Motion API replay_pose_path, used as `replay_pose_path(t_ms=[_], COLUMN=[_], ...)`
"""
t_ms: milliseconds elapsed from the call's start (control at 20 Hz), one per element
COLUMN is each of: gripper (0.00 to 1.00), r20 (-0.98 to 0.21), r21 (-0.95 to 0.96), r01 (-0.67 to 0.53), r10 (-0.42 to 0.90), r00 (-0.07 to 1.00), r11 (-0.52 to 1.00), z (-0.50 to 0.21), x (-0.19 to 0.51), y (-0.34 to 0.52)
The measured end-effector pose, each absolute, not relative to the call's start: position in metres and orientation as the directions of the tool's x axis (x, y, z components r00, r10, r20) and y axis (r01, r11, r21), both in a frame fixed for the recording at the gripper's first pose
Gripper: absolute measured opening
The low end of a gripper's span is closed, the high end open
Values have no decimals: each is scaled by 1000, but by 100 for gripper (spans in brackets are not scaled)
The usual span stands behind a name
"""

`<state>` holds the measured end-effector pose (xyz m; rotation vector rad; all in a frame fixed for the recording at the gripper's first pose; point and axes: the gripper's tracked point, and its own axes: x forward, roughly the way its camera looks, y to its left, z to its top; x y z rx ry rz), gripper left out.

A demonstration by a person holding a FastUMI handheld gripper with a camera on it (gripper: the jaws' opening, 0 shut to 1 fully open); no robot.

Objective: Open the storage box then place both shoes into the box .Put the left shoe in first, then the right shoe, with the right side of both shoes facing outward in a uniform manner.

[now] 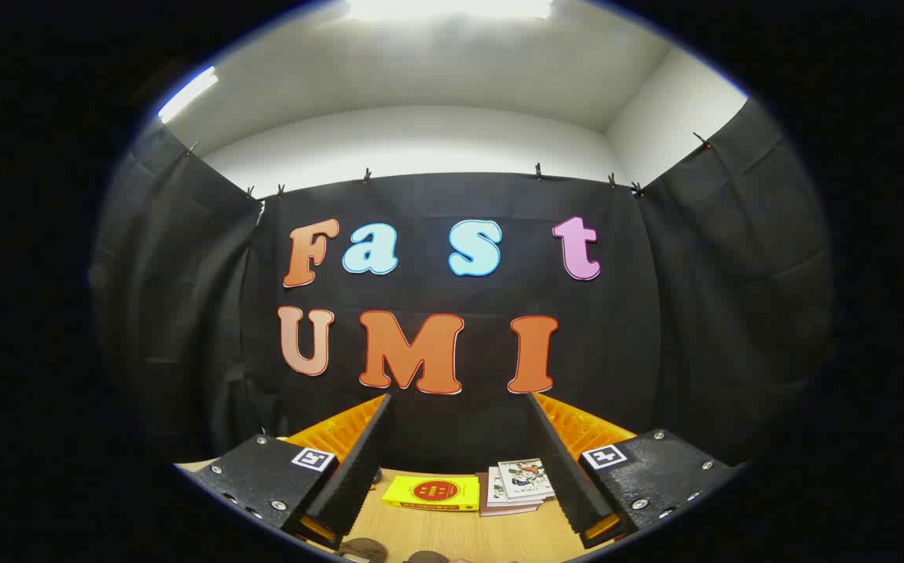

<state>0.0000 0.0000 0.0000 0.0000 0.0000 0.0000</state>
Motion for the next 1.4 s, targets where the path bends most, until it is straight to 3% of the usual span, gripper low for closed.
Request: replay_pose_path(t_ms=[1400], gripper=[99], r20=[-70], r21=[37], r01=[-65], r10=[68], r00=[995], r11=[997], z=[-23], x=[6], y=[34])
